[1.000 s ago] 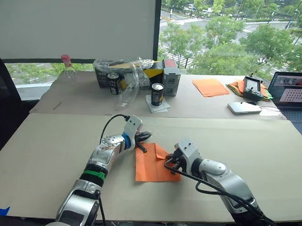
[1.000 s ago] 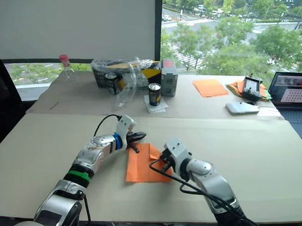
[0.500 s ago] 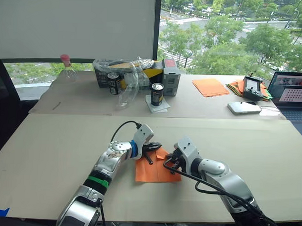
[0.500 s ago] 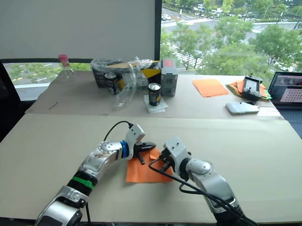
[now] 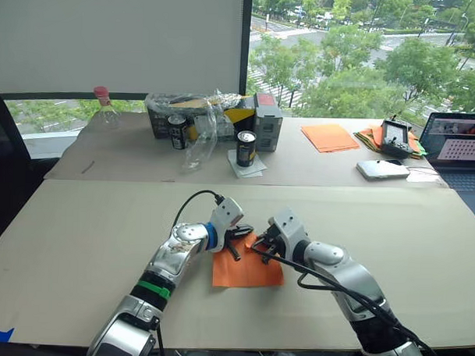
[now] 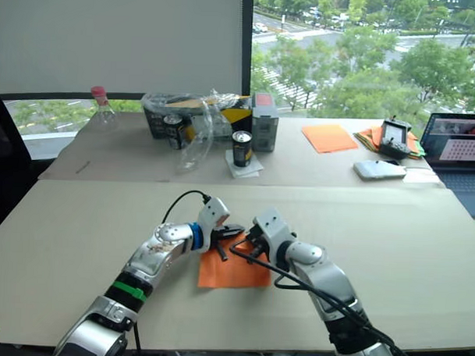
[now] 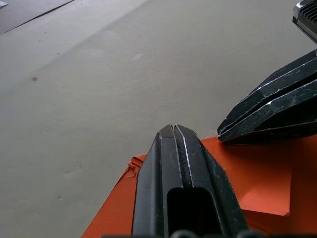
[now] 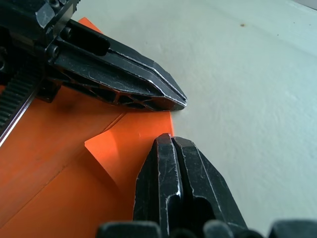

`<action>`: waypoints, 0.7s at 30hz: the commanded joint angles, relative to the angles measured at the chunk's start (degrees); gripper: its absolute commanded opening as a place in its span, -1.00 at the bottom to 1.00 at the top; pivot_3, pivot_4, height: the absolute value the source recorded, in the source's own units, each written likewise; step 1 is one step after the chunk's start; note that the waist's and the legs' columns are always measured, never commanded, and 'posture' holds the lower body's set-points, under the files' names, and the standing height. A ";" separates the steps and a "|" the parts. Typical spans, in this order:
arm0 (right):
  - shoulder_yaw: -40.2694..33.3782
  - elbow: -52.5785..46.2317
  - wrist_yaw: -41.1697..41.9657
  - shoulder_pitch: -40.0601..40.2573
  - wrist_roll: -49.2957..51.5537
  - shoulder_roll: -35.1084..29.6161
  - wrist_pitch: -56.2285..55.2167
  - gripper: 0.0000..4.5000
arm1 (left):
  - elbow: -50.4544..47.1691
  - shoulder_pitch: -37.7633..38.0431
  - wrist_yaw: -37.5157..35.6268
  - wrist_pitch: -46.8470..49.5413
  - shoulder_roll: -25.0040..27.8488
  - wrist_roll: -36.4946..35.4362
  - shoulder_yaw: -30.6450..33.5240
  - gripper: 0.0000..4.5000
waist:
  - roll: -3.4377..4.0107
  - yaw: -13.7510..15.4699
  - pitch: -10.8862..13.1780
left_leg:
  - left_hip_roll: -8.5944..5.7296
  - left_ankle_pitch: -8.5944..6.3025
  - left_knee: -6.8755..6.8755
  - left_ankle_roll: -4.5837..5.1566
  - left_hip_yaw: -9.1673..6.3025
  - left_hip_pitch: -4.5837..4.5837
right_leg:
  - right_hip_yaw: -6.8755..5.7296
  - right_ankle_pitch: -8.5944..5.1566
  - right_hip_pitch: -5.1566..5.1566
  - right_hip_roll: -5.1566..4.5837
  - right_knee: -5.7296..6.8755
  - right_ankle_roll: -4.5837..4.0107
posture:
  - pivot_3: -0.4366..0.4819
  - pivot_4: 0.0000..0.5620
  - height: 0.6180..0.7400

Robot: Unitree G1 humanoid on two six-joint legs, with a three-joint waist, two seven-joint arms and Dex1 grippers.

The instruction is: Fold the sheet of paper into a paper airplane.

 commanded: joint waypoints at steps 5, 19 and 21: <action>0.78 3.46 -0.83 -0.60 -2.24 1.05 0.50 -0.99 | 1.15 1.51 0.08 1.03 0.39 1.43 -1.27 -1.00 | 0.02 0.00 -0.01 | 0.02 0.00 0.00 -0.01 0.00 0.03 | 0.00 0.01 0.02 0.02 0.00 -0.01 | -0.05 -0.47 0.27; -4.42 -10.65 3.54 14.47 -0.11 -10.18 4.00 -0.99 | 1.32 1.69 0.07 1.08 0.00 1.21 -1.46 -1.00 | 0.03 1.35 -0.11 | 0.03 -0.11 0.00 0.03 0.01 0.02 | -0.01 -0.22 0.10 0.02 -0.12 0.36 | -0.05 -0.47 0.27; -5.73 -12.21 4.04 15.92 0.82 -11.38 4.72 -0.99 | 1.22 1.96 -0.03 1.06 0.23 1.24 -1.48 -1.00 | 0.03 1.46 -0.12 | 0.05 -0.11 0.00 0.02 0.01 0.03 | -0.01 -0.27 0.12 0.04 -0.12 0.45 | -0.05 -0.47 0.27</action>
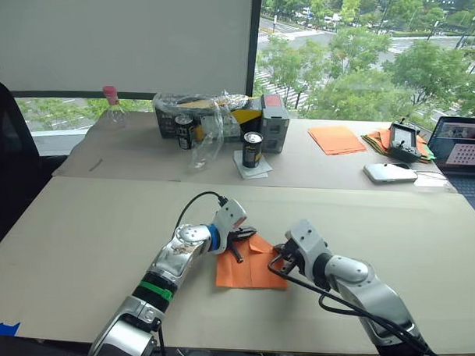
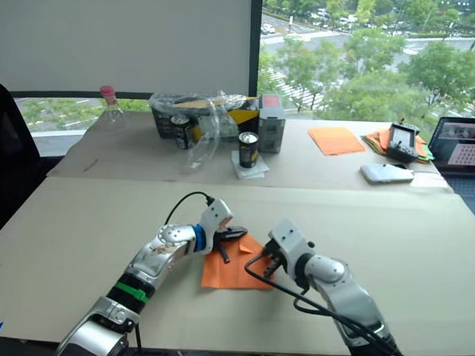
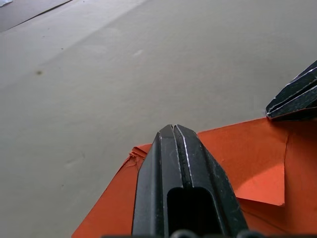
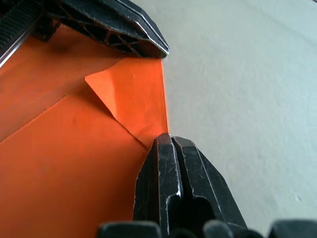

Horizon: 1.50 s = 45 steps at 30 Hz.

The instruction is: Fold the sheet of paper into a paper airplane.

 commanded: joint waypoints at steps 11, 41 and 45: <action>-8.31 -7.73 2.91 -3.57 9.60 -0.93 6.24 -0.99 | 0.62 2.61 -0.57 1.05 1.02 1.45 -1.43 -1.00 | 0.01 -0.16 -0.01 | 0.04 0.00 0.00 0.00 0.04 -0.07 | 0.03 0.01 -0.09 0.01 0.01 -0.01 | -0.05 -0.47 0.27; 11.24 16.69 3.00 -13.63 1.88 6.94 2.49 -0.99 | -24.84 6.62 5.35 25.94 11.47 -14.51 23.47 -1.00 | 0.02 -1.82 -0.02 | 0.40 -0.12 -0.05 -0.27 0.00 0.03 | 0.05 0.21 -0.17 0.45 0.00 -0.35 | -0.05 -0.47 0.27; 11.76 18.60 3.94 -14.82 1.52 8.35 1.53 -1.00 | -33.23 11.06 9.72 35.33 9.45 -20.13 28.04 -0.89 | 0.02 -1.59 -0.02 | 0.47 -0.18 -0.06 -0.37 0.00 0.23 | 0.06 0.20 -0.12 0.54 -0.03 -0.35 | -0.05 -0.47 0.27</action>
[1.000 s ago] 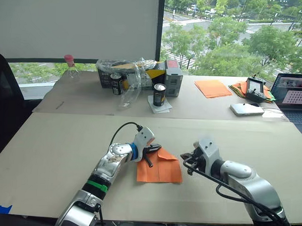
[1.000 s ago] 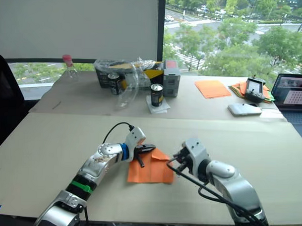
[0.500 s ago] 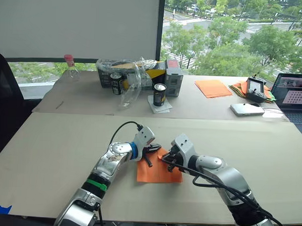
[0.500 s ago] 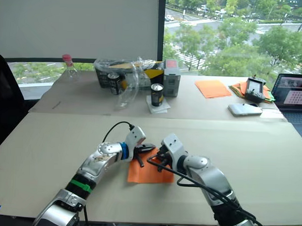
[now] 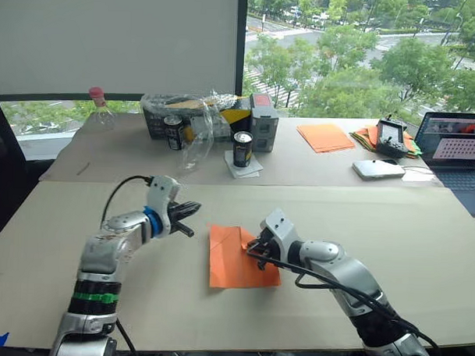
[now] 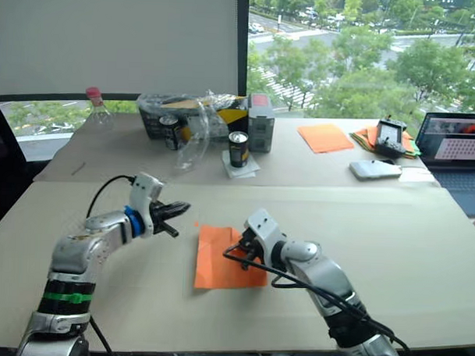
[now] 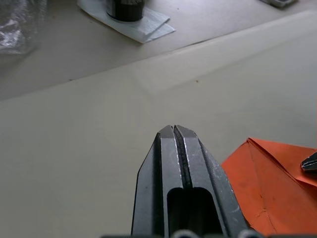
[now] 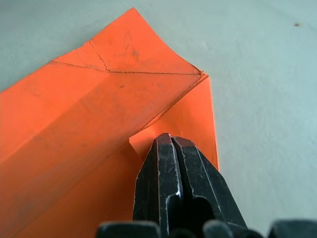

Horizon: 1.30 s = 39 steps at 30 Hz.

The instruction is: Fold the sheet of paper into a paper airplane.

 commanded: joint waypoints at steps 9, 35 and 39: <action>3.23 4.80 1.96 0.56 -1.98 2.30 0.95 -1.00 | -11.67 5.17 14.59 16.76 -10.03 -8.63 4.57 0.37 | 0.00 0.07 0.00 | 0.14 -0.02 0.00 -0.15 0.00 -0.01 | 0.07 0.12 0.04 0.19 0.04 -0.22 | -0.05 -0.47 0.27; -1.87 -0.03 -2.54 1.20 -2.46 3.34 3.18 -1.00 | -1.01 -1.65 15.30 16.98 -12.70 -13.00 1.67 -0.99 | -0.01 0.25 0.00 | 0.32 -0.07 0.00 -0.25 0.05 -0.08 | 0.06 0.18 -0.03 0.36 -0.02 -0.33 | -0.05 -0.47 0.27; -2.96 -0.55 -2.84 -0.59 -2.59 3.05 3.49 -1.00 | 1.66 -4.39 12.72 14.24 -10.65 -12.29 0.71 -0.99 | -0.01 0.35 0.02 | 0.31 -0.06 0.01 -0.25 0.05 -0.11 | 0.06 0.19 -0.04 0.36 -0.03 -0.36 | -0.05 -0.47 0.27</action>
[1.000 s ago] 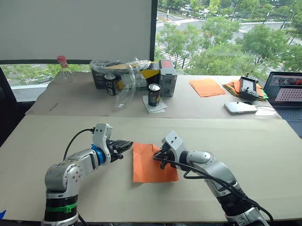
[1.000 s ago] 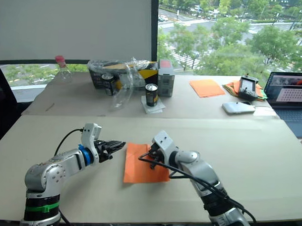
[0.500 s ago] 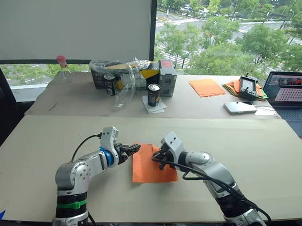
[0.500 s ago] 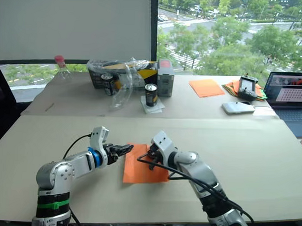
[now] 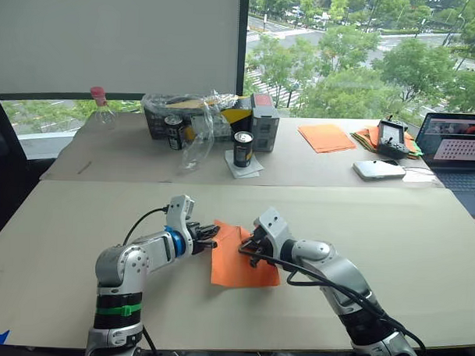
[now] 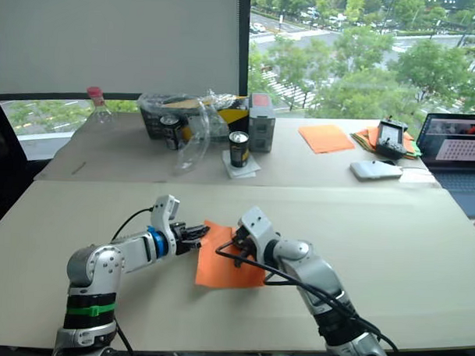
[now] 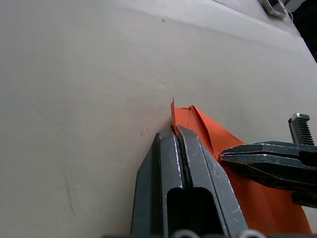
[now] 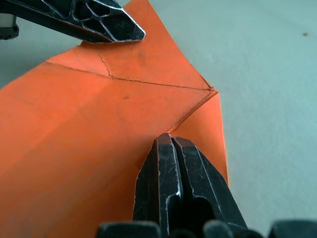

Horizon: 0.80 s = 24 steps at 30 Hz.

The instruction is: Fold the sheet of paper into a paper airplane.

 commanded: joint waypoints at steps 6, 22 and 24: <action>-3.81 0.65 -2.55 -4.81 -0.25 0.27 1.71 -1.00 | 10.02 -8.39 -16.39 -26.05 12.70 13.40 -18.45 -0.99 | 0.01 -0.08 0.13 | -0.01 0.11 -0.01 -0.16 0.08 -0.42 | 0.01 0.15 -0.55 0.04 0.04 -0.25 | -0.05 -0.47 0.27; -4.13 0.16 -3.56 -2.46 0.72 0.70 2.61 -1.00 | 12.64 -5.87 -21.31 -48.06 11.94 27.37 -29.63 -0.99 | 0.01 -0.23 0.13 | -0.01 0.42 0.07 -0.55 0.38 -1.33 | 0.28 0.26 -1.65 0.00 0.19 -0.42 | -0.05 -0.47 0.27; -4.37 -0.26 -3.44 -2.25 0.81 0.36 2.80 -1.00 | 12.78 -5.42 -20.78 -48.90 11.96 28.73 -29.82 -0.99 | 0.01 -0.23 0.13 | -0.01 0.42 0.07 -0.55 0.40 -1.31 | 0.28 0.27 -1.63 0.00 0.20 -0.42 | -0.05 -0.47 0.27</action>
